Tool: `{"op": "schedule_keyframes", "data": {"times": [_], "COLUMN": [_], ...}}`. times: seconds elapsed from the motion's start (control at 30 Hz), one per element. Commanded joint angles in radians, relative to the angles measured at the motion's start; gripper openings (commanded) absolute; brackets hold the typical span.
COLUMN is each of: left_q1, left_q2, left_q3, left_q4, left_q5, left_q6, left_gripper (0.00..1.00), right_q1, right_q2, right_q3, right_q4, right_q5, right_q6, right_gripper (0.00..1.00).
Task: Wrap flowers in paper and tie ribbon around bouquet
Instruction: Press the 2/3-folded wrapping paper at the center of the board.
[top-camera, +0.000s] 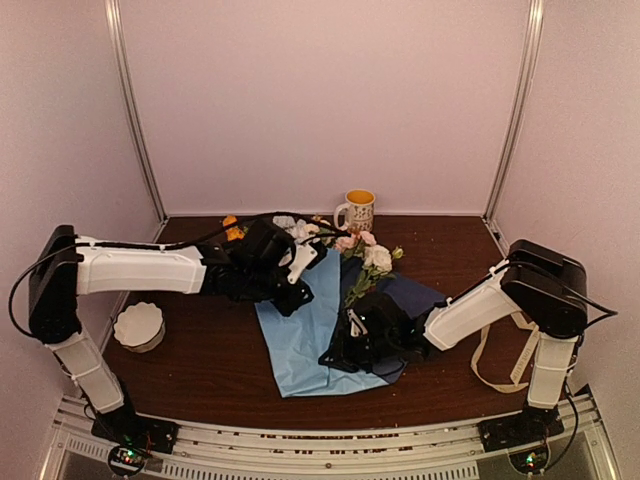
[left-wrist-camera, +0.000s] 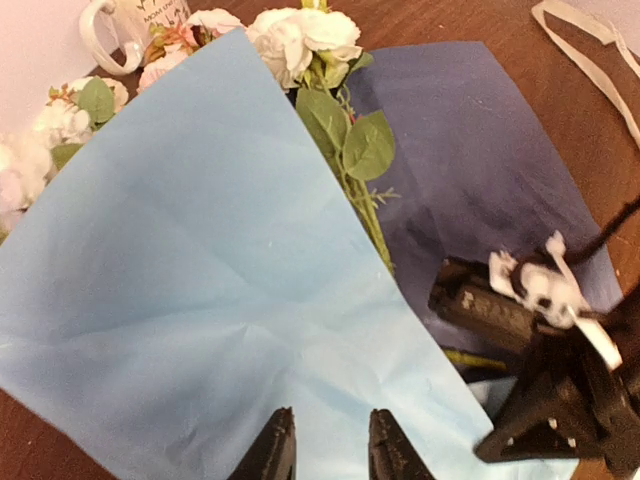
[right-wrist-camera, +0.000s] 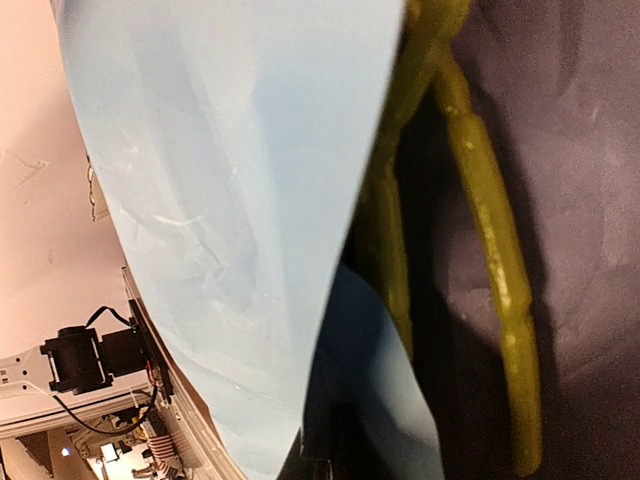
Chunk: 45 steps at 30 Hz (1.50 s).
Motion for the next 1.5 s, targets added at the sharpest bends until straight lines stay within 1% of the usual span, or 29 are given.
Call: {"op": "schedule_keyframes", "data": {"times": [0.0, 0.1, 0.23, 0.33, 0.4, 0.5, 0.67, 0.77, 0.8, 0.87, 0.93, 1.03, 1.07, 1.1, 1.13, 1.17, 1.2, 1.23, 1.3, 1.33, 1.4, 1.47], "left_q1": [-0.007, -0.007, -0.005, -0.004, -0.003, -0.003, -0.003, -0.003, -0.003, -0.003, -0.003, -0.003, -0.003, -0.003, -0.003, -0.003, -0.003, -0.003, -0.003, -0.003, -0.003, -0.003], "left_q2": [0.153, 0.258, 0.378, 0.441, 0.459, 0.475, 0.505, 0.505, 0.502, 0.494, 0.485, 0.473, 0.47, 0.467, 0.464, 0.462, 0.461, 0.461, 0.461, 0.459, 0.452, 0.457], "left_q3": [0.143, 0.223, 0.325, 0.371, 0.368, 0.344, 0.318, 0.294, 0.287, 0.267, 0.248, 0.222, 0.215, 0.207, 0.201, 0.197, 0.196, 0.195, 0.211, 0.218, 0.21, 0.216], "left_q4": [-0.022, -0.053, -0.128, -0.161, -0.151, -0.125, -0.1, -0.072, -0.061, -0.04, -0.018, 0.017, 0.026, 0.033, 0.039, 0.044, 0.047, 0.047, 0.023, 0.01, 0.023, 0.005], "left_q5": [-0.001, -0.031, -0.114, -0.087, -0.053, -0.027, -0.005, 0.016, 0.021, 0.023, 0.024, 0.028, 0.029, 0.029, 0.028, 0.029, 0.033, 0.038, 0.039, 0.031, 0.045, 0.044], "left_q6": [-0.047, -0.055, -0.06, -0.079, -0.098, -0.125, -0.144, -0.15, -0.151, -0.154, -0.149, -0.137, -0.13, -0.123, -0.116, -0.109, -0.102, -0.094, -0.097, -0.104, -0.107, -0.107], "left_gripper": [0.3, 0.3, 0.28, 0.27, 0.28, 0.28, 0.27, 0.28, 0.28, 0.28, 0.29, 0.29, 0.29, 0.29, 0.29, 0.29, 0.3, 0.3, 0.29, 0.3, 0.3, 0.3], "right_q1": [0.012, 0.018, 0.029, 0.037, 0.043, 0.052, 0.073, 0.101, 0.115, 0.148, 0.178, 0.203, 0.204, 0.205, 0.207, 0.209, 0.206, 0.205, 0.21, 0.217, 0.227, 0.241], "right_q2": [-0.011, -0.019, -0.037, -0.052, -0.065, -0.09, -0.165, -0.23, -0.249, -0.264, -0.266, -0.265, -0.264, -0.261, -0.258, -0.26, -0.268, -0.273, -0.289, -0.305, -0.349, -0.39], "right_q3": [0.024, 0.023, 0.027, 0.035, 0.043, 0.065, 0.099, 0.141, 0.166, 0.234, 0.302, 0.368, 0.396, 0.425, 0.455, 0.474, 0.485, 0.513, 0.526, 0.507, 0.426, 0.328], "right_q4": [-0.084, -0.095, -0.126, -0.16, -0.186, -0.28, -0.469, -0.67, -0.78, -1.047, -1.326, -1.69, -1.795, -1.89, -1.967, -2.004, -2.006, -1.984, -1.833, -1.737, -1.542, -1.382], "right_q5": [0.057, 0.07, 0.094, 0.117, 0.133, 0.167, 0.263, 0.374, 0.43, 0.576, 0.746, 1.006, 1.079, 1.157, 1.221, 1.261, 1.255, 1.232, 1.085, 0.999, 0.826, 0.712], "right_q6": [-0.043, -0.044, -0.052, -0.061, -0.071, -0.103, -0.152, -0.195, -0.216, -0.265, -0.266, -0.181, -0.131, -0.069, 0.004, 0.046, 0.084, 0.112, 0.052, 0.052, 0.109, 0.221], "right_gripper": [0.01, 0.01, 0.01, 0.01, 0.02, 0.04, 0.15, 0.18, 0.2, 0.25, 0.25, 0.24, 0.31, 0.45, 0.61, 0.81, 0.96, 1.0, 1.0, 1.0, 1.0, 0.96]}}
